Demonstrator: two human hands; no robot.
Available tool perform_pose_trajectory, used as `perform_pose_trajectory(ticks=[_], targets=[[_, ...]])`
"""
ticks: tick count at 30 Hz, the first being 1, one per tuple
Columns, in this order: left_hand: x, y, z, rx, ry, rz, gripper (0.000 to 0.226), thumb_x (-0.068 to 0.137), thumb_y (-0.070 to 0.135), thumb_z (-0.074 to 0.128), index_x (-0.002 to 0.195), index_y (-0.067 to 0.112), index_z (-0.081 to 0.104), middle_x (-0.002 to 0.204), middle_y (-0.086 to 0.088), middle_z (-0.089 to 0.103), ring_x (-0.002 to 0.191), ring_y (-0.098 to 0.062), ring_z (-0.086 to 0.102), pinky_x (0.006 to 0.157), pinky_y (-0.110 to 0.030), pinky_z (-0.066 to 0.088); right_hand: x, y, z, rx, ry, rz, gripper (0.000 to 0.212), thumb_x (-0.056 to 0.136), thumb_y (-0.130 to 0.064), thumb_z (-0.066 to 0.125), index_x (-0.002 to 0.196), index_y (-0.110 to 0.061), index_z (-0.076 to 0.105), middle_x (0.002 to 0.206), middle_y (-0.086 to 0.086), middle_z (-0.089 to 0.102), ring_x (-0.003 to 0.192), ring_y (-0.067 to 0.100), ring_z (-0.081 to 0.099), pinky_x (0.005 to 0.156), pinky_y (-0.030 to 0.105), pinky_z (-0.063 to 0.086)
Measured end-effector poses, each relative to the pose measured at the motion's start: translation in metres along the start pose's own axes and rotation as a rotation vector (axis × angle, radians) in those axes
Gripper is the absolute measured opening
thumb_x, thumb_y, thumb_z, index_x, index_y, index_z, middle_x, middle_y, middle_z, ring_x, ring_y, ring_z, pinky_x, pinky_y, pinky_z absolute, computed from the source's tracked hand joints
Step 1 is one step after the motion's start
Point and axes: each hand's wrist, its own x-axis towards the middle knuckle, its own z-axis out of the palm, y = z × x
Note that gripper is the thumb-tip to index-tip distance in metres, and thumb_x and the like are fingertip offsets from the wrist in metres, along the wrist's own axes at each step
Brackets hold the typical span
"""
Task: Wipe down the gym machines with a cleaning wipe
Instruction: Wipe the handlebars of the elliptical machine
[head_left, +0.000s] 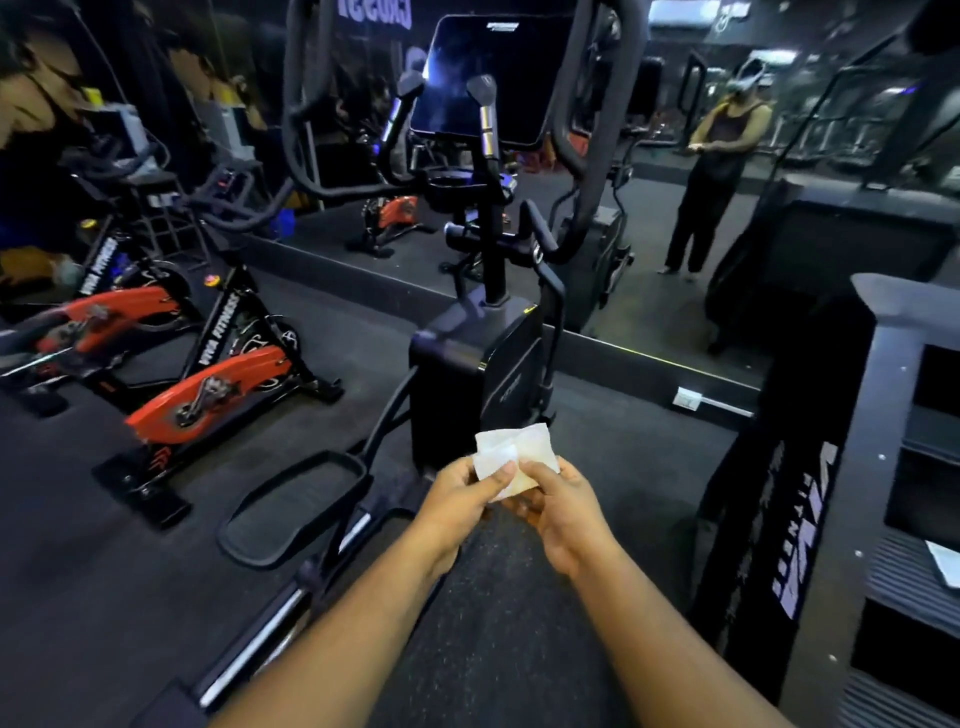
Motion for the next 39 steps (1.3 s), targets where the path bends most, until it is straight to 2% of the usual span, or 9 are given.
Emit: perform_pose_trajectory(ticks=[3, 8, 14, 21, 25, 28, 30, 35, 39], targets=[[0.057, 0.014, -0.004, 0.023, 0.080, 0.088, 0.012, 0.091, 0.011, 0.074, 0.103, 0.008, 0.073, 0.097, -0.010, 0.078, 0.086, -0.019, 0.072, 0.076, -0.030, 0.058, 0.040, -0.010, -0.005, -0.086, 0.020, -0.041, 0.017, 0.097, -0.012, 0.062, 0.114, -0.009, 0.066, 0.110, 0.017, 0.075, 0.092, 0.026, 0.071, 0.078, 0.036, 0.053], [0.149, 0.044, -0.009, 0.181, -0.054, 0.241, 0.024, 0.088, 0.003, 0.075, 0.106, 0.018, 0.072, 0.099, 0.000, 0.077, 0.089, -0.012, 0.069, 0.079, -0.029, 0.057, 0.117, -0.050, -0.017, -0.127, -0.064, -0.144, 0.022, 0.098, -0.009, 0.063, 0.119, -0.012, 0.065, 0.110, 0.012, 0.075, 0.090, 0.021, 0.072, 0.072, 0.032, 0.057], [0.249, 0.084, 0.010, 0.063, -0.078, 0.187, 0.026, 0.087, -0.015, 0.063, 0.088, 0.008, 0.074, 0.094, -0.007, 0.075, 0.081, -0.023, 0.065, 0.063, -0.023, 0.054, 0.225, -0.112, -0.031, -0.174, -0.134, -0.242, 0.020, 0.094, 0.004, 0.061, 0.101, -0.009, 0.074, 0.105, 0.015, 0.076, 0.089, 0.025, 0.072, 0.077, 0.037, 0.059], [0.351, 0.119, 0.023, -0.180, -0.180, 0.073, 0.018, 0.096, 0.005, 0.057, 0.107, -0.001, 0.070, 0.108, -0.018, 0.073, 0.100, -0.024, 0.068, 0.091, -0.037, 0.056, 0.328, -0.164, -0.040, -0.313, -0.074, -0.387, 0.030, 0.096, 0.008, 0.052, 0.088, -0.009, 0.076, 0.098, 0.016, 0.076, 0.088, 0.026, 0.072, 0.070, 0.031, 0.059], [0.397, 0.134, 0.030, 0.108, -0.141, 0.221, 0.030, 0.087, -0.011, 0.070, 0.110, 0.008, 0.069, 0.103, -0.010, 0.075, 0.092, -0.016, 0.069, 0.078, -0.024, 0.057, 0.358, -0.191, -0.039, -0.295, -0.068, -0.405, 0.034, 0.098, 0.006, 0.042, 0.088, -0.006, 0.072, 0.103, 0.021, 0.073, 0.091, 0.029, 0.069, 0.075, 0.038, 0.061], [0.426, 0.152, 0.027, 0.189, -0.237, 0.320, 0.043, 0.085, -0.015, 0.069, 0.116, 0.016, 0.066, 0.102, -0.002, 0.074, 0.094, -0.015, 0.069, 0.085, -0.028, 0.057, 0.373, -0.207, -0.033, -0.373, -0.090, -0.447, 0.015, 0.101, -0.024, 0.060, 0.108, -0.012, 0.067, 0.104, 0.012, 0.075, 0.095, 0.024, 0.071, 0.082, 0.042, 0.059], [0.440, 0.168, 0.024, 0.237, -0.307, 0.393, 0.046, 0.086, -0.012, 0.070, 0.120, 0.019, 0.065, 0.103, 0.000, 0.073, 0.095, -0.015, 0.069, 0.087, -0.031, 0.057, 0.380, -0.218, -0.026, -0.494, -0.095, -0.472, 0.031, 0.094, -0.035, 0.070, 0.122, -0.023, 0.067, 0.104, 0.009, 0.077, 0.100, 0.025, 0.072, 0.085, 0.043, 0.060], [0.468, 0.215, 0.019, 0.291, -0.407, 0.542, 0.046, 0.086, -0.011, 0.071, 0.122, 0.018, 0.064, 0.104, 0.001, 0.070, 0.090, -0.011, 0.068, 0.084, -0.027, 0.057, 0.378, -0.256, 0.007, -0.697, -0.129, -0.564, 0.020, 0.095, -0.014, 0.069, 0.115, -0.017, 0.074, 0.098, 0.007, 0.078, 0.083, 0.012, 0.070, 0.070, 0.026, 0.057], [0.486, 0.251, 0.021, 0.251, -0.383, 0.652, 0.042, 0.085, -0.006, 0.075, 0.115, 0.022, 0.066, 0.104, -0.003, 0.068, 0.090, -0.012, 0.067, 0.084, -0.028, 0.057, 0.391, -0.287, 0.019, -0.767, 0.041, -0.723, 0.010, 0.093, -0.013, 0.072, 0.101, -0.019, 0.075, 0.089, 0.003, 0.077, 0.077, 0.015, 0.070, 0.073, 0.034, 0.056]])
